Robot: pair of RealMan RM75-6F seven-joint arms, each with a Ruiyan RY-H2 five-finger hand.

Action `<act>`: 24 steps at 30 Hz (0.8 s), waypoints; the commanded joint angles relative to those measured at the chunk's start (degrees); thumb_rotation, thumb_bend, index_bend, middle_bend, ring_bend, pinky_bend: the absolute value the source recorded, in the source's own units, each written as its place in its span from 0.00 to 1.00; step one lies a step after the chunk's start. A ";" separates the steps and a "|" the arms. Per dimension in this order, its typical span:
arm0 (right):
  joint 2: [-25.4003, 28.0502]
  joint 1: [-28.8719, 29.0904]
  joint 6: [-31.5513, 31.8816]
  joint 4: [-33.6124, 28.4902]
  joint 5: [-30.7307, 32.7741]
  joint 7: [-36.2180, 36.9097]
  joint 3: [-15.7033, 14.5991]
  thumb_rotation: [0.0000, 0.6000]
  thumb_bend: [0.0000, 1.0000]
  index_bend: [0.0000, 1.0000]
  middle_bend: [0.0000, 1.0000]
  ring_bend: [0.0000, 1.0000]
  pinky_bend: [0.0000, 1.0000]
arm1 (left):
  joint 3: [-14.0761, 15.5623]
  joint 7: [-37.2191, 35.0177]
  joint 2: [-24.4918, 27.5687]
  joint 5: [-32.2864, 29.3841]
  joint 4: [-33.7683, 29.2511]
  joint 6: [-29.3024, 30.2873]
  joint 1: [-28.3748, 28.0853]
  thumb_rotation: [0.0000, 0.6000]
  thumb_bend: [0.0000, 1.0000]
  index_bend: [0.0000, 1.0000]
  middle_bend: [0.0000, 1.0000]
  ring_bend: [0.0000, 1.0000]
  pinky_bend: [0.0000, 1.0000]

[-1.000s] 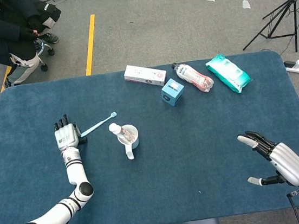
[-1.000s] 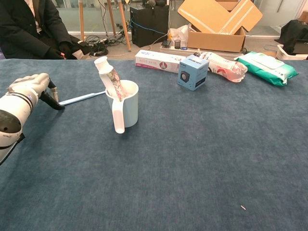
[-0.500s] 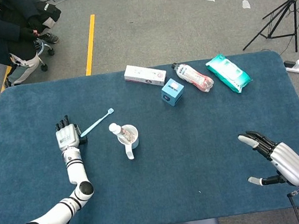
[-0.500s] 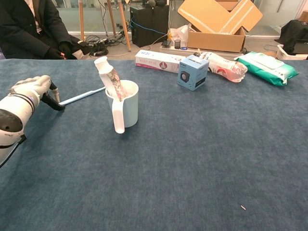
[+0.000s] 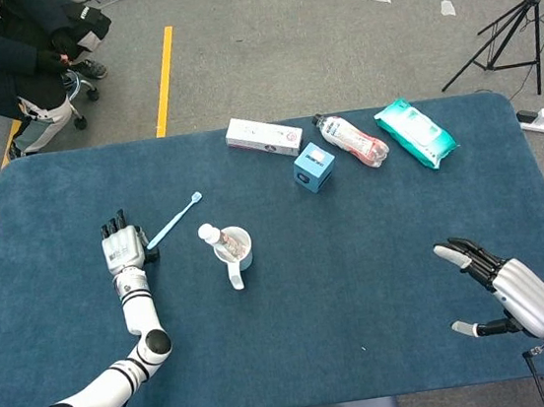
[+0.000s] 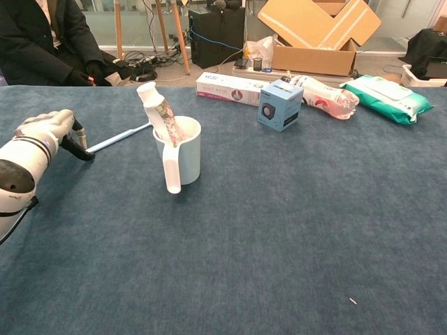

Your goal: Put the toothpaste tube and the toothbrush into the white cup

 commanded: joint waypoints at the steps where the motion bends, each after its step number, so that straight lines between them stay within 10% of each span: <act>1: -0.01 0.02 -0.04 -0.01 -0.02 -0.04 0.00 1.00 0.01 0.02 0.15 0.09 0.40 | 0.00 -0.30 0.10 0.29 -0.28 0.33 0.08 1.00 0.26 0.59 0.00 0.00 0.00; 24: -0.14 0.12 -0.42 -0.20 -0.05 -0.51 -0.05 1.00 0.01 0.02 0.15 0.09 0.40 | 3.28 0.79 7.03 3.36 -15.00 6.28 5.17 1.00 0.28 0.63 0.00 0.00 0.00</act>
